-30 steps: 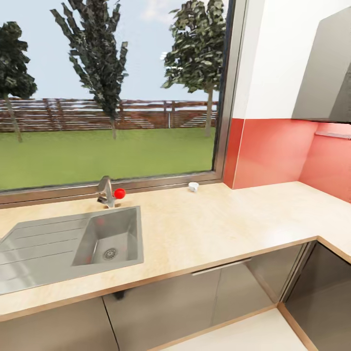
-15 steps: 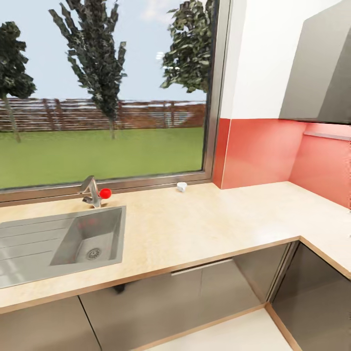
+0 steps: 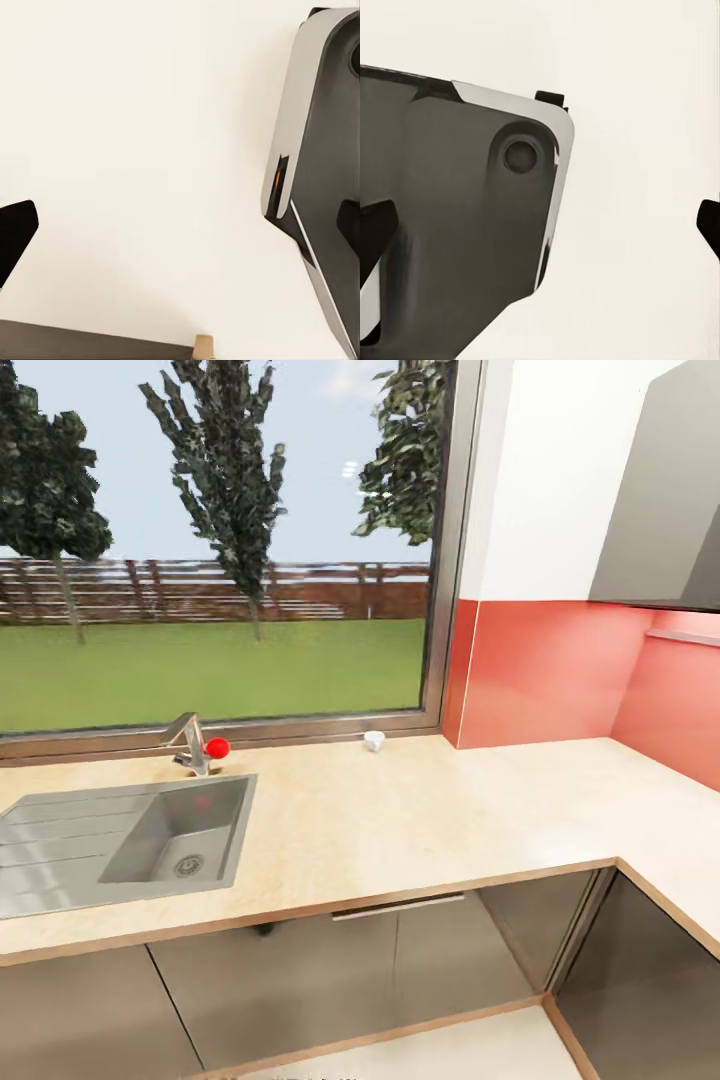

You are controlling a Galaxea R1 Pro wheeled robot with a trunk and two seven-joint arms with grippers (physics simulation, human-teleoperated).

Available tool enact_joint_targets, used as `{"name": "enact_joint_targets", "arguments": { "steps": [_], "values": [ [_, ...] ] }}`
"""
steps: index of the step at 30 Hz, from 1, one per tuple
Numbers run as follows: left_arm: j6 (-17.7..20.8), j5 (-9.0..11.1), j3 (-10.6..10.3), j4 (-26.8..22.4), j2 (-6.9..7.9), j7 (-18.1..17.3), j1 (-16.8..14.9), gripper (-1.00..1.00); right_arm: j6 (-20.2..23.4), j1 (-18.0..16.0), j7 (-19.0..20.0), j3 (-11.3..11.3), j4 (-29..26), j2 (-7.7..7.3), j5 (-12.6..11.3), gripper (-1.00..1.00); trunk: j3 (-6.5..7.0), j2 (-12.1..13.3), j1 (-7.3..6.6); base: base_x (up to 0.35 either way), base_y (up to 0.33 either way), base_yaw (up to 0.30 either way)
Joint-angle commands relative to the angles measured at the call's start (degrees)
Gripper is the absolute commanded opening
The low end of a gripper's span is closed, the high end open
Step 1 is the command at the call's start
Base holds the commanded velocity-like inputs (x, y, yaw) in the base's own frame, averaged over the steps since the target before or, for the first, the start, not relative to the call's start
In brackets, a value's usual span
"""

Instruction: Set up a coffee station on the kitchen countertop: keep the coffee maker on the countertop, move the bottle of coffee from the kitchen shelf to the counter next to the coffee maker, place a paper coffee filter on top of the coffee maker, put the saucer next to the coffee maker with the coffee cup on the saucer, and place the electric kettle next to the coffee maker.

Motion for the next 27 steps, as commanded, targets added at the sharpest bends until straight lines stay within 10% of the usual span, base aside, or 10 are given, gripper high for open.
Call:
{"name": "enact_joint_targets", "arguments": {
  "steps": [1,27],
  "values": [
    [-0.1,-0.4,0.3,-0.1,-0.01,0.1,0.0,1.0,-0.1,0.0,0.2,0.5,0.0,-0.03,-0.5,1.0,-0.14,-0.1,0.02,0.0,-0.29,0.218],
    [-0.3,-0.3,0.4,-0.1,-0.01,0.1,0.0,1.0,-0.2,0.0,0.2,0.7,0.1,-0.12,1.1,1.0,-1.08,-0.1,0.02,0.0,-0.054,0.139]
  ]
}}
